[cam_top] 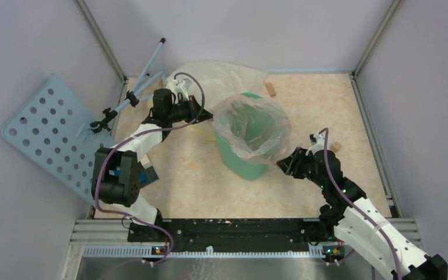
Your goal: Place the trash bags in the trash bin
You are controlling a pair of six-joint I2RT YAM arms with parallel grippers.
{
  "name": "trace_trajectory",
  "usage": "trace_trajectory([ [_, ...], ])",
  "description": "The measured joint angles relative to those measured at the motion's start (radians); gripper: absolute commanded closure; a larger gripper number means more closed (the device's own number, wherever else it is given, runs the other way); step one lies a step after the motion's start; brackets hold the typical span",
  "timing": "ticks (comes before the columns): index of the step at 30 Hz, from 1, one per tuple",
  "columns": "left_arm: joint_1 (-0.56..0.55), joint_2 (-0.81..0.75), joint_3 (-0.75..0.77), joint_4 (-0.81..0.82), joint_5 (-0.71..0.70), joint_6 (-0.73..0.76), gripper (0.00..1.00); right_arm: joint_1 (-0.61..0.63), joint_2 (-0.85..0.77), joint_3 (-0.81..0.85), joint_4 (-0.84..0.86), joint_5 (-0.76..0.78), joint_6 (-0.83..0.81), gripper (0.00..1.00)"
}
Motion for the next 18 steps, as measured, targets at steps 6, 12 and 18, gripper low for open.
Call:
trace_trajectory([
  [6,0.0,0.0,-0.016,0.037,-0.004,-0.013,0.87,0.0,0.005,0.004,-0.005,0.021,-0.023,0.58],
  [12,-0.003,0.0,-0.078,0.112,0.023,-0.046,0.87,0.0,0.047,0.004,0.026,0.025,-0.005,0.54],
  [18,-0.003,0.001,-0.085,0.134,0.016,-0.046,0.87,0.0,-0.018,0.009,-0.015,-0.051,-0.007,0.52],
])
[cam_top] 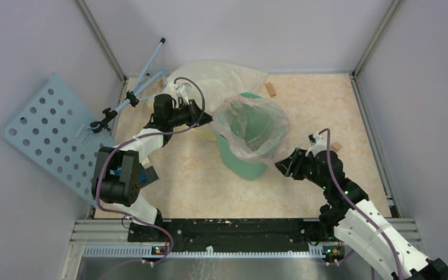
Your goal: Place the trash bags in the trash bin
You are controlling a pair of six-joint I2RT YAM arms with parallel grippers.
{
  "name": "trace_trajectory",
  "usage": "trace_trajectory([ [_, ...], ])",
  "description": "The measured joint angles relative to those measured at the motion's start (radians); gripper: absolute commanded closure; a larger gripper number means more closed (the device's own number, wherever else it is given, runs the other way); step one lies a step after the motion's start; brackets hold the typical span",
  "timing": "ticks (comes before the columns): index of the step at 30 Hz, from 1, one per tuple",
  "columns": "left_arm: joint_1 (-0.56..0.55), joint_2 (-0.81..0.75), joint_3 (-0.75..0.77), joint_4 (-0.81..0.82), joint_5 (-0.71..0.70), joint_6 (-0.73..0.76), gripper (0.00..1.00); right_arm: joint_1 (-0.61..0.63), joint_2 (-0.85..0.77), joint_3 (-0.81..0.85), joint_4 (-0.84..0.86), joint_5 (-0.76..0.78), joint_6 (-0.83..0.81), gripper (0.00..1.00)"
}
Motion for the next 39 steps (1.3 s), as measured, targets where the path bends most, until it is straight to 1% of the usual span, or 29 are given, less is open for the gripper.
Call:
trace_trajectory([
  [5,0.0,0.024,-0.001,0.008,-0.006,0.0,0.86,0.0,-0.099,0.01,0.002,-0.114,0.002,0.55],
  [8,0.0,0.025,-0.001,0.007,-0.007,0.0,0.86,0.0,-0.078,0.007,0.008,-0.128,0.003,0.53],
  [10,0.0,0.023,-0.001,0.004,-0.01,0.001,0.86,0.0,-0.031,0.005,0.008,-0.111,0.004,0.52],
  [15,0.0,-0.009,-0.001,-0.024,-0.011,0.006,0.83,0.0,0.09,0.004,0.018,0.02,0.032,0.49],
  [17,0.0,-0.032,-0.001,-0.033,-0.014,0.01,0.79,0.0,0.102,0.006,0.012,0.073,0.043,0.45],
  [21,0.002,-0.066,0.0,-0.054,-0.034,0.019,0.69,0.0,0.066,0.008,-0.028,0.124,0.046,0.34],
  [22,0.002,-0.071,0.002,-0.064,-0.041,0.023,0.66,0.0,0.047,0.008,-0.043,0.132,0.043,0.33],
  [24,0.004,-0.079,0.011,-0.087,-0.056,0.031,0.61,0.0,-0.005,0.011,-0.08,0.145,0.032,0.32],
  [28,0.005,-0.092,0.037,-0.127,-0.082,0.039,0.6,0.0,-0.082,0.07,-0.166,0.149,-0.003,0.34],
  [30,0.005,-0.103,0.05,-0.141,-0.092,0.039,0.62,0.0,-0.108,0.111,-0.196,0.142,-0.027,0.35],
  [32,0.005,-0.114,0.062,-0.151,-0.098,0.039,0.7,0.0,-0.129,0.182,-0.245,0.107,-0.063,0.36],
  [33,0.005,-0.116,0.066,-0.154,-0.1,0.04,0.74,0.0,-0.13,0.228,-0.275,0.088,-0.079,0.38],
  [36,0.005,-0.119,0.073,-0.159,-0.102,0.044,0.83,0.0,-0.104,0.387,-0.349,0.033,-0.131,0.54],
  [37,0.005,-0.119,0.073,-0.16,-0.103,0.048,0.85,0.0,-0.092,0.431,-0.357,0.008,-0.146,0.58],
  [38,0.005,-0.119,0.074,-0.163,-0.105,0.05,0.89,0.0,-0.078,0.47,-0.359,-0.026,-0.156,0.64],
  [39,0.005,-0.119,0.074,-0.166,-0.105,0.051,0.94,0.0,-0.061,0.508,-0.355,-0.067,-0.165,0.65],
])
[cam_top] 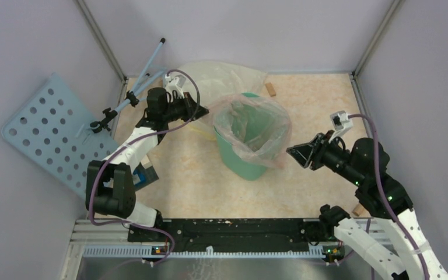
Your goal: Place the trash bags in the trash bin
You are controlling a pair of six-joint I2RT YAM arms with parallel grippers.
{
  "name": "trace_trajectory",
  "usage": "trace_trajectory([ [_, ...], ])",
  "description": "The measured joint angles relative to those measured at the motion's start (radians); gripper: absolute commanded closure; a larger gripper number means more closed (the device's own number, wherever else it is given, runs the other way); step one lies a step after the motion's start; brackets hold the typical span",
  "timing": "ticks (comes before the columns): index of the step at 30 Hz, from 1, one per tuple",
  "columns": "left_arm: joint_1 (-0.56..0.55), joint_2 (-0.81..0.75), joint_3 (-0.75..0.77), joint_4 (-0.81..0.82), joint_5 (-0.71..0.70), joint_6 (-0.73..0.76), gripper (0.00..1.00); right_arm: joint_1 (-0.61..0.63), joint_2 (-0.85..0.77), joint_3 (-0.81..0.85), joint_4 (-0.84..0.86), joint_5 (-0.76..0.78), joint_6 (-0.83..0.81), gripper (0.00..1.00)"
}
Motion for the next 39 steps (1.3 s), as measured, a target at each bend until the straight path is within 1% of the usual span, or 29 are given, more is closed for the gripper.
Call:
trace_trajectory([
  [1,0.0,0.0,0.0,-0.004,0.0,0.003,0.99,0.0,0.021,0.03,0.01,-0.046,-0.008,0.66],
  [3,0.0,0.0,0.0,-0.01,-0.002,0.004,1.0,0.0,0.074,0.067,0.039,-0.14,-0.01,0.63],
  [5,0.0,0.0,0.0,-0.014,-0.003,0.009,1.0,0.006,0.142,0.088,0.071,-0.216,-0.008,0.56],
  [7,0.0,0.0,0.0,-0.016,-0.004,0.01,1.0,0.028,0.215,0.111,0.081,-0.243,-0.011,0.5],
  [10,0.0,0.0,0.0,-0.023,-0.004,0.01,1.0,0.123,0.333,0.173,0.082,-0.218,-0.04,0.47],
  [13,0.0,0.0,0.0,-0.025,-0.003,0.01,1.0,0.227,0.436,0.249,0.078,-0.175,-0.08,0.49],
  [15,0.0,0.0,0.0,-0.028,-0.003,0.01,1.0,0.266,0.491,0.293,0.08,-0.15,-0.103,0.5],
  [18,0.0,0.0,0.0,-0.029,-0.003,0.009,1.0,0.294,0.555,0.332,0.085,-0.112,-0.135,0.51],
  [24,0.0,0.0,0.003,-0.04,0.002,0.01,1.0,0.304,0.63,0.34,0.087,-0.05,-0.184,0.54],
  [29,0.0,0.0,0.01,-0.047,0.005,0.013,1.0,0.32,0.666,0.34,0.089,-0.062,-0.196,0.63],
  [32,0.0,0.0,0.011,-0.051,0.006,0.013,1.0,0.328,0.683,0.354,0.088,-0.081,-0.201,0.74],
  [34,0.0,0.0,0.011,-0.051,0.008,0.013,1.0,0.333,0.694,0.365,0.092,-0.098,-0.202,0.79],
  [36,0.0,0.0,0.012,-0.051,0.008,0.013,1.0,0.338,0.695,0.365,0.097,-0.115,-0.202,0.86],
  [39,0.0,0.0,0.014,-0.053,0.008,0.016,1.0,0.349,0.695,0.365,0.111,-0.15,-0.199,0.88],
])
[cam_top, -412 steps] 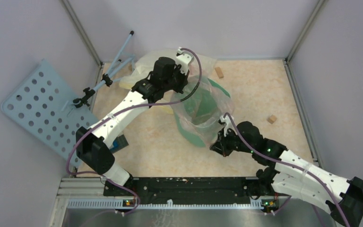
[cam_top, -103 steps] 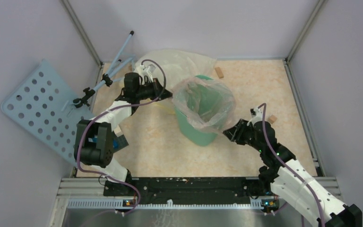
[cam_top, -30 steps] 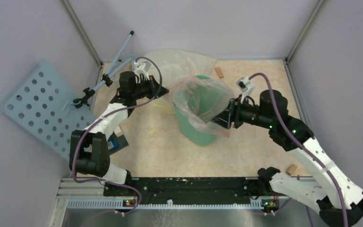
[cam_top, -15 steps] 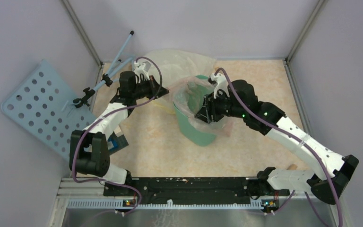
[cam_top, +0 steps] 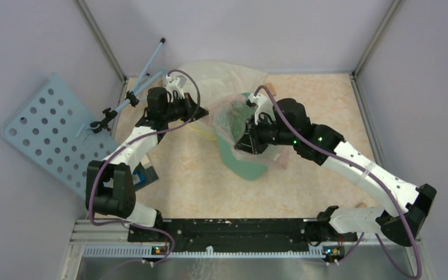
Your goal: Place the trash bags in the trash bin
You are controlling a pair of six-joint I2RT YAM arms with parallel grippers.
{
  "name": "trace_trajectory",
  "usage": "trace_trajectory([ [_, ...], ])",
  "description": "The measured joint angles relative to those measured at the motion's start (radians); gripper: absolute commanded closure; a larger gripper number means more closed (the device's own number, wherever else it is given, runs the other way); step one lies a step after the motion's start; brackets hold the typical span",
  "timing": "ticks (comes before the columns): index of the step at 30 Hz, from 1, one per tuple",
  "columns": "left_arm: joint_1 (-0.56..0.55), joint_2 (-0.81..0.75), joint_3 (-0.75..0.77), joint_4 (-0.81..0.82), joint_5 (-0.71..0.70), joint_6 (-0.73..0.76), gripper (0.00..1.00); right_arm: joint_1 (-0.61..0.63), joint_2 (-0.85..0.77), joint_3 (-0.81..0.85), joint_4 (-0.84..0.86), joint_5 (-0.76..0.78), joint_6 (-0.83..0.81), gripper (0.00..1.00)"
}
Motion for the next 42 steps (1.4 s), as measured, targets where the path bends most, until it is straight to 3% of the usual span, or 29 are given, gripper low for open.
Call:
trace_trajectory([
  [7,0.0,0.0,0.002,-0.013,-0.003,0.012,1.0,0.038,0.0,-0.004,0.02,-0.058,-0.003,0.82],
  [17,0.0,0.01,0.002,-0.021,-0.013,0.023,1.0,0.101,0.026,-0.069,0.029,-0.006,-0.004,1.0],
  [27,0.0,0.047,0.001,-0.021,-0.027,0.031,1.0,0.22,0.007,-0.143,0.097,0.168,-0.026,1.0],
  [29,0.0,0.047,0.001,-0.019,-0.027,0.031,1.0,0.253,-0.005,-0.16,0.105,0.211,-0.031,0.84],
  [35,0.0,0.047,0.001,-0.019,-0.027,0.031,1.0,0.296,-0.04,-0.195,0.121,0.322,-0.055,0.53],
  [42,0.0,0.051,0.001,-0.018,-0.027,0.031,1.0,0.296,-0.143,-0.218,0.077,0.401,-0.062,0.36],
])
